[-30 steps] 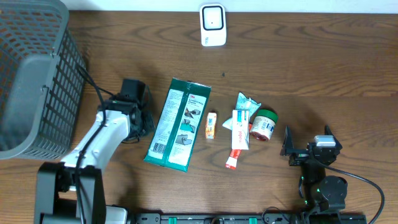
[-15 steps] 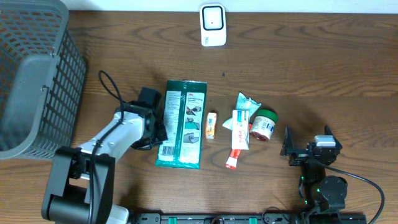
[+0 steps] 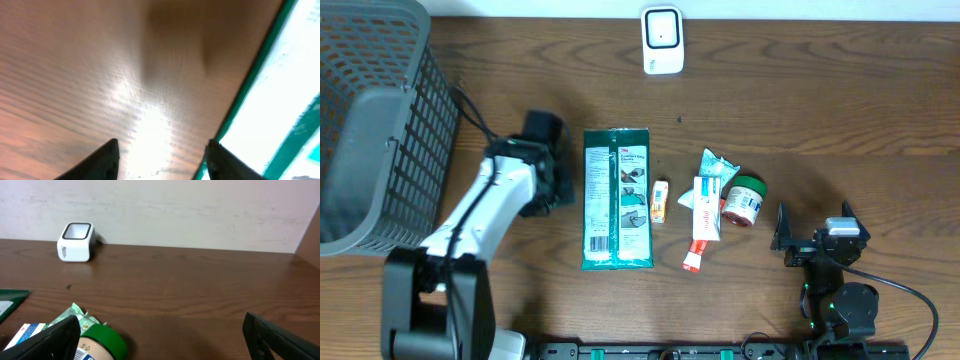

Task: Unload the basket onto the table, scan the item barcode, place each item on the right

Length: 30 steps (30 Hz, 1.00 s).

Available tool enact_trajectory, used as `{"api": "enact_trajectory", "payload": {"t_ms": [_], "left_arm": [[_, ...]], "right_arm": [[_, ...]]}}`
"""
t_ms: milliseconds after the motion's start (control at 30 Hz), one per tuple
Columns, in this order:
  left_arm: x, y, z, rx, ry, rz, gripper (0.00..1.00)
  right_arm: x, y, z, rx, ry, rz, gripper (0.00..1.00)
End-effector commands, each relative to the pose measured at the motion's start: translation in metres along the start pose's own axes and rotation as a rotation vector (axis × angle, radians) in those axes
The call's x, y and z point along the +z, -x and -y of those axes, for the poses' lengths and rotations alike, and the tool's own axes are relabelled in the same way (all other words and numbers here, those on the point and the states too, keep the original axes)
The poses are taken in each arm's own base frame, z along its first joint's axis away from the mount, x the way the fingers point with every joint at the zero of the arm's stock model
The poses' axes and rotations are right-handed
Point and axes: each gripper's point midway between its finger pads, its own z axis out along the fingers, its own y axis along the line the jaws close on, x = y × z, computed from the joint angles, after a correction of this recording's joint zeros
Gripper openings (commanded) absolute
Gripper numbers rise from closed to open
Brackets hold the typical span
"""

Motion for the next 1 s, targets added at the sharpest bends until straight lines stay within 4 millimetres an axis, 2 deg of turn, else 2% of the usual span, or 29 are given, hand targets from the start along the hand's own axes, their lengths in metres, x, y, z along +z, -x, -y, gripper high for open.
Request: {"api": "enact_trajectory", "payload": {"t_ms": [0, 100, 200, 233, 267, 967], "left_arm": [[-0.037, 0.035, -0.010, -0.021, -0.013, 0.137, 0.64], [-0.050, 0.050, -0.031, -0.085, 0.002, 0.196, 0.74], [-0.053, 0.055, -0.048, -0.139, 0.010, 0.205, 0.75], [-0.052, 0.056, -0.052, -0.150, 0.014, 0.203, 0.85], [-0.051, 0.056, -0.054, -0.156, 0.017, 0.201, 0.86], [-0.051, 0.056, -0.059, -0.169, 0.020, 0.200, 0.88]], "right_arm": [[0.000, -0.001, -0.001, -0.005, 0.003, -0.003, 0.99], [0.000, -0.001, -0.001, -0.005, 0.003, -0.003, 0.99], [0.000, -0.001, -0.001, -0.005, 0.003, -0.003, 0.99], [0.000, -0.001, -0.001, -0.005, 0.003, -0.003, 0.99], [0.000, -0.001, -0.001, -0.005, 0.003, -0.003, 0.99], [0.000, -0.001, -0.001, -0.005, 0.003, -0.003, 0.99]]}}
